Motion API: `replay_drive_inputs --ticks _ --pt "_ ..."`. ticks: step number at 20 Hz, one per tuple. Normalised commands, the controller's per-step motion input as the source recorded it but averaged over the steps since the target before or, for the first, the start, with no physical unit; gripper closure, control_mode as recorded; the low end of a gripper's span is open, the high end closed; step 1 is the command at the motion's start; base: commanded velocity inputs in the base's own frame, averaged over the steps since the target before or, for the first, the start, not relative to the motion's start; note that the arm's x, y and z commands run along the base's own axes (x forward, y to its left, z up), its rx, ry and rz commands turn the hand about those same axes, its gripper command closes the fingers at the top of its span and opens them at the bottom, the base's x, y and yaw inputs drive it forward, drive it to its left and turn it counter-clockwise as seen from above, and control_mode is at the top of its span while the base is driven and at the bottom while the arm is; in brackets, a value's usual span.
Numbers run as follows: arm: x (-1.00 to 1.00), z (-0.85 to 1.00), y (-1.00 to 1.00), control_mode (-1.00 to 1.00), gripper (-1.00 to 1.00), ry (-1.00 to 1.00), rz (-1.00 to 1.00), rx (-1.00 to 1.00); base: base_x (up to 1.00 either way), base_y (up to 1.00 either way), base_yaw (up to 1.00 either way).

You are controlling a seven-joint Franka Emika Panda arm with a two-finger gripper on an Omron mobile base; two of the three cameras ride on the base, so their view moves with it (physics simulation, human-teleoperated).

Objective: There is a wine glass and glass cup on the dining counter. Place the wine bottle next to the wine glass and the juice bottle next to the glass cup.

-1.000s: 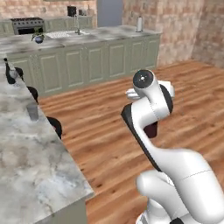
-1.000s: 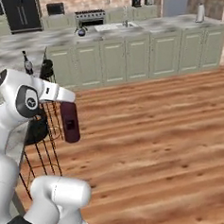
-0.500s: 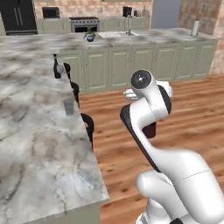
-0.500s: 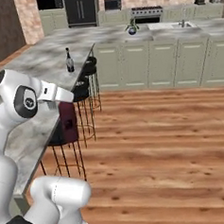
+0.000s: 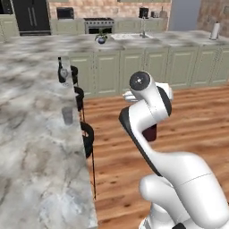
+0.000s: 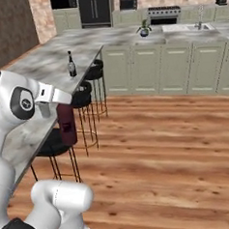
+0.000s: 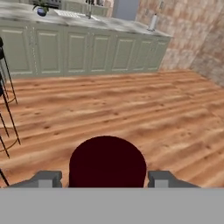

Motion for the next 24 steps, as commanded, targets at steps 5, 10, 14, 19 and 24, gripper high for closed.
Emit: replay_drive_inputs --ticks 5,10,14,19,24 --pt "0.0 0.0 0.0 1.0 1.0 0.0 0.0 0.0 0.43 -0.5 0.15" --pt "0.0 0.0 0.0 1.0 1.0 0.0 0.0 0.0 0.42 -0.48 0.17" --pt "0.0 0.0 0.0 1.0 1.0 0.0 0.0 0.0 0.48 -0.32 0.33" --pt "0.0 0.0 0.0 1.0 1.0 0.0 0.0 0.0 0.46 -0.21 0.48" --pt "0.0 0.0 0.0 1.0 1.0 0.0 0.0 0.0 0.41 -0.21 0.52"
